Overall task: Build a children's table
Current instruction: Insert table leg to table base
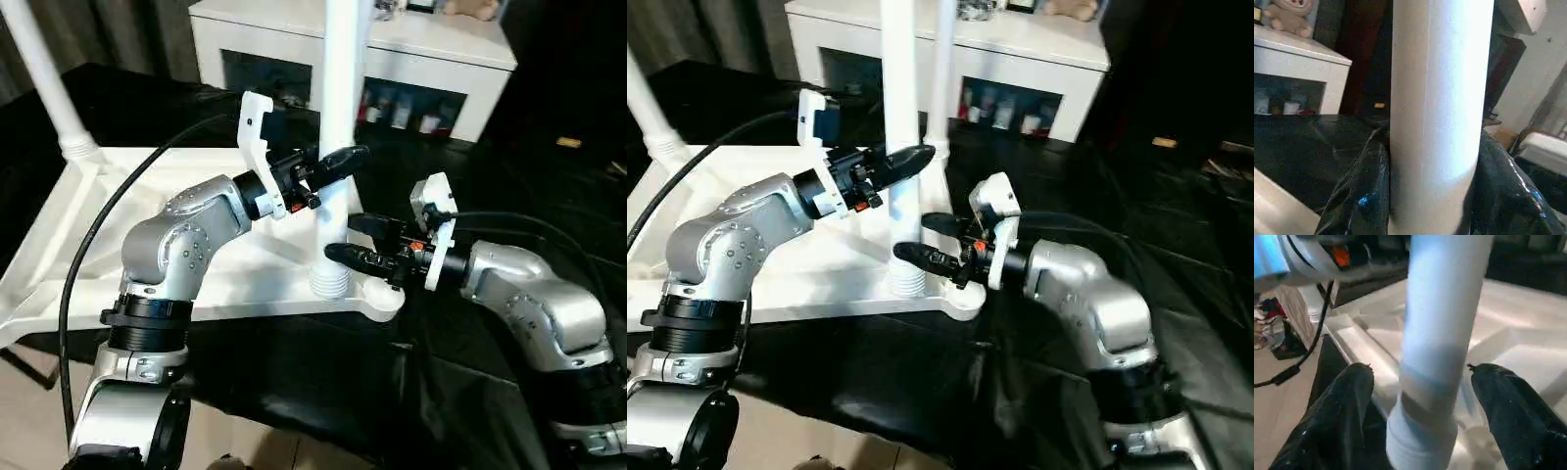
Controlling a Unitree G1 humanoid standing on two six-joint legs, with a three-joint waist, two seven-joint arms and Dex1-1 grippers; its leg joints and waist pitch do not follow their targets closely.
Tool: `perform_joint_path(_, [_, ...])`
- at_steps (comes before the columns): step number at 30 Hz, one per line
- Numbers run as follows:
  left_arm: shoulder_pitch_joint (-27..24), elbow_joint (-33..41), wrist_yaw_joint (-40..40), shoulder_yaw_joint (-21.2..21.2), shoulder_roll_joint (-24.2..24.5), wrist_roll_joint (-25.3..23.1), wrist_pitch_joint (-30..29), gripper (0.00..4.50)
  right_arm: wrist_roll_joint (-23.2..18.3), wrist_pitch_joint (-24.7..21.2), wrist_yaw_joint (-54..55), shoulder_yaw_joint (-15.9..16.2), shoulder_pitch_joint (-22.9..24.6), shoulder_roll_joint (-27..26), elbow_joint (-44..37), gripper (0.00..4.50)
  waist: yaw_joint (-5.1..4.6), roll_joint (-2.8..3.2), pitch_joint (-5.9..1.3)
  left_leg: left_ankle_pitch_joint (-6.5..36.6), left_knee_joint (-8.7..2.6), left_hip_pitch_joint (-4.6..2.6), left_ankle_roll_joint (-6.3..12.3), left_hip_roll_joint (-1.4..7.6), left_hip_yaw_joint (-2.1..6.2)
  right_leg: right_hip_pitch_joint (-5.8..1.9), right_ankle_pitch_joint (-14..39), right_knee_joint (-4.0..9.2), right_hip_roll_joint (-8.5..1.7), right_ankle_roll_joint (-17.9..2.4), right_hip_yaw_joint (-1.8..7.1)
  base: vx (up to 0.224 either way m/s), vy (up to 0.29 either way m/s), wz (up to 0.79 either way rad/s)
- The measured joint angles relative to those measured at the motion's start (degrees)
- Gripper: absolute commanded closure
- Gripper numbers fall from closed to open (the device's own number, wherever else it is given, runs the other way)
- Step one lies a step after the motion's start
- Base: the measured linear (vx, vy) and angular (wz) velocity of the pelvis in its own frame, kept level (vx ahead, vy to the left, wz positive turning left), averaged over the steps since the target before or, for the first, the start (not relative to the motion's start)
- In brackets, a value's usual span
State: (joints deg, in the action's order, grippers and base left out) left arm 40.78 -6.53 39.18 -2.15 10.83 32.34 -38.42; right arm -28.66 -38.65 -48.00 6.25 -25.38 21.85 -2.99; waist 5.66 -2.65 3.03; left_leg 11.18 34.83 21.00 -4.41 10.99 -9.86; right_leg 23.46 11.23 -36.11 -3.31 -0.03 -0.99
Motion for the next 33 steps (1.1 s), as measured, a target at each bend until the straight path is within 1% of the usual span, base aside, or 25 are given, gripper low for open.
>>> perform_joint_path(5, [0.0, 0.0, 0.1, 0.7, -0.2, 0.0, -0.2, 2.68, -0.3, -3.7, 0.1, 1.1, -0.3, 0.4, 0.9, 0.66, 0.17, 0.0, 0.0, 0.0, 0.0, -0.01, -0.04, 0.0, 0.0, 0.0, 0.0, -0.01, 0.0, 0.0, 0.0, 0.0, 0.0, 0.0])
perform_joint_path(8, [-0.2, 0.5, 0.9, 1.7, -0.1, 0.0, -0.2, 2.68, -0.4, -6.8, 1.5, 1.1, -1.4, 0.1, 1.0, 0.66, 0.2, -0.01, 0.01, 0.0, 0.0, -0.02, -0.06, 0.01, 0.01, 0.0, 0.0, -0.02, 0.0, 0.0, 0.0, 0.0, 0.0, 0.0])
perform_joint_path(13, [-0.7, 1.9, 2.8, 3.4, 0.1, 0.0, -0.8, 2.68, -0.9, -10.0, 2.8, 1.1, -2.0, -1.1, 1.5, 0.66, 0.19, -0.02, 0.0, 0.0, -0.01, -0.01, -0.08, 0.01, 0.0, 0.01, 0.0, -0.02, 0.0, 0.0, -0.01, 0.0, 0.0, 0.0])
perform_joint_path(14, [-0.7, 2.0, 3.0, 3.5, 0.1, 0.0, -0.8, 2.68, -0.9, -10.2, 2.9, 1.1, -2.0, -1.1, 1.6, 0.94, 0.2, -0.02, 0.0, 0.0, -0.01, -0.01, -0.08, 0.01, 0.01, 0.01, 0.0, -0.02, 0.0, 0.0, 0.0, 0.0, 0.0, 0.0])
perform_joint_path(17, [-0.7, 2.0, 3.2, 3.5, 0.4, 0.0, -1.0, 2.68, -1.0, -10.3, 2.9, 1.1, -2.0, -1.1, 1.6, 1.06, 0.2, -0.02, 0.0, -0.1, -0.01, -0.02, -0.09, 0.01, 0.0, 0.01, 0.0, -0.02, 0.0, 0.0, -0.01, 0.0, 0.0, 0.0])
perform_joint_path(20, [-0.7, 2.0, 3.4, 3.6, 0.5, 0.0, -1.0, 2.68, -1.0, -11.0, 2.9, 1.1, -2.0, -1.3, 1.6, 1.44, 0.2, -0.02, 0.0, -0.1, -0.01, -0.02, -0.11, 0.01, 0.01, 0.01, 0.0, -0.02, 0.0, 0.0, -0.01, 0.0, 0.0, 0.0])
perform_joint_path(22, [-0.7, 2.0, 3.8, 3.7, 0.5, 0.0, -1.1, 2.68, -1.0, -11.2, 2.8, 1.1, -2.0, -1.5, 1.6, 1.48, 0.2, -0.02, 0.0, -0.1, -0.01, -0.02, -0.11, 0.01, 0.01, 0.01, 0.0, -0.02, 0.0, 0.0, -0.01, 0.0, 0.0, 0.0])
perform_joint_path(23, [-0.7, 2.1, 3.8, 3.7, 0.5, 0.0, -1.1, 2.68, -1.0, -11.3, 2.8, 1.1, -2.0, -1.5, 1.6, 1.66, 0.2, -0.02, 0.0, -0.1, -0.01, -0.02, -0.11, 0.01, 0.0, 0.01, 0.0, -0.02, 0.0, 0.0, -0.01, 0.0, 0.0, 0.0])
perform_joint_path(24, [-0.8, 2.3, 3.9, 3.7, 0.5, 0.0, -1.2, 2.68, -1.1, -11.3, 2.7, 1.1, -2.0, -1.5, 1.6, 1.66, 0.2, -0.02, 0.0, -0.1, -0.01, -0.01, -0.11, 0.01, 0.01, 0.01, 0.0, -0.02, 0.0, 0.0, -0.01, 0.0, 0.0, 0.0])
perform_joint_path(25, [-0.8, 2.5, 3.9, 3.7, 0.5, 0.0, -1.2, 2.68, -1.1, -11.3, 2.7, 1.1, -2.0, -1.5, 1.6, 1.86, 0.2, -0.02, 0.0, -0.1, -0.01, -0.01, -0.11, 0.01, 0.01, 0.01, 0.0, -0.02, 0.0, 0.0, 0.0, 0.0, 0.0, 0.0])
perform_joint_path(28, [-0.7, 2.8, 3.9, 3.7, 0.2, 0.2, -1.2, 2.68, -1.7, -11.3, 2.0, 1.2, -2.0, -1.5, 1.6, 1.97, 0.2, -0.02, 0.0, -0.1, -0.01, -0.02, -0.11, 0.01, 0.01, 0.01, 0.0, -0.02, 0.0, 0.0, -0.01, 0.0, 0.0, 0.0])
perform_joint_path(29, [-0.8, 2.8, 3.9, 3.8, 0.0, 0.5, -1.2, 2.68, -1.8, -11.3, 1.8, 1.2, -2.0, -1.6, 1.5, 2.23, 0.2, -0.02, 0.0, -0.1, -0.01, -0.02, -0.11, 0.01, 0.01, 0.01, 0.0, -0.02, 0.0, 0.0, -0.01, 0.0, 0.0, 0.0])
perform_joint_path(33, [-0.7, 3.0, 4.1, 3.8, -0.2, 0.7, -1.4, 2.68, -1.8, -11.3, 1.4, 1.5, -2.0, -1.6, 1.2, 2.33, 0.23, -0.02, 0.0, -0.1, -0.01, -0.02, -0.12, 0.01, 0.01, 0.01, 0.0, -0.02, 0.0, 0.0, -0.01, 0.0, 0.0, 0.0])
